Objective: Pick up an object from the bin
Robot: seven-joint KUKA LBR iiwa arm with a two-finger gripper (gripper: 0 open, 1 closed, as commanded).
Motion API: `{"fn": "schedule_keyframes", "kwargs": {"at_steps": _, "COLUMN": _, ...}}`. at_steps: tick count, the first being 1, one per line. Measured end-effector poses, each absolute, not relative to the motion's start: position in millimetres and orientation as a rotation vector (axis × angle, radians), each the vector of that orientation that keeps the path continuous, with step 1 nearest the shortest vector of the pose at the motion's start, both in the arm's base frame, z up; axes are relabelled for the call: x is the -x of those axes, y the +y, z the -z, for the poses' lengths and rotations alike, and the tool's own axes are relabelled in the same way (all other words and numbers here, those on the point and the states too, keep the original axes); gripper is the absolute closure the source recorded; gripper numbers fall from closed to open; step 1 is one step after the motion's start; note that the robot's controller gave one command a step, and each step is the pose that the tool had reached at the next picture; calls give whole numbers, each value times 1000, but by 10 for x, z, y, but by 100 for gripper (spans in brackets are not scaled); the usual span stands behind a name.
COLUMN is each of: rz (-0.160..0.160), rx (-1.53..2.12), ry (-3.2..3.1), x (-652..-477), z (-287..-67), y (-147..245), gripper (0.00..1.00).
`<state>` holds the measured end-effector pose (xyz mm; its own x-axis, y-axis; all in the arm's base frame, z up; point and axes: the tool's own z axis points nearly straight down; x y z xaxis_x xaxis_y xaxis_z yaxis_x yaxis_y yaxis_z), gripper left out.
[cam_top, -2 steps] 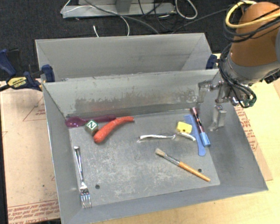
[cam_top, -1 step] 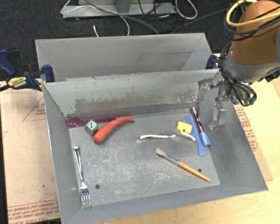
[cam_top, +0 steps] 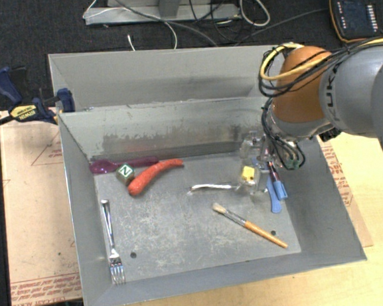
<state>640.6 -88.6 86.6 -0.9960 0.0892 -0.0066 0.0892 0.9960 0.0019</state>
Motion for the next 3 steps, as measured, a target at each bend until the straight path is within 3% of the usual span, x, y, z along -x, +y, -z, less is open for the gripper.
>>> {"fn": "schedule_keyframes", "kwargs": {"at_steps": 1, "rz": 1, "rx": -139, "ry": 3125, "x": -6432, "z": -1407, "y": -737, "gripper": 0}}
{"fn": "schedule_keyframes", "kwargs": {"at_steps": 2, "rz": -3, "rx": -365, "ry": 3120, "x": -6272, "z": -978, "y": -1284, "gripper": 0}}
{"fn": "schedule_keyframes", "kwargs": {"at_steps": 3, "rz": -7, "rx": -433, "ry": 3091, "x": -6229, "z": -700, "y": -463, "gripper": 0}}
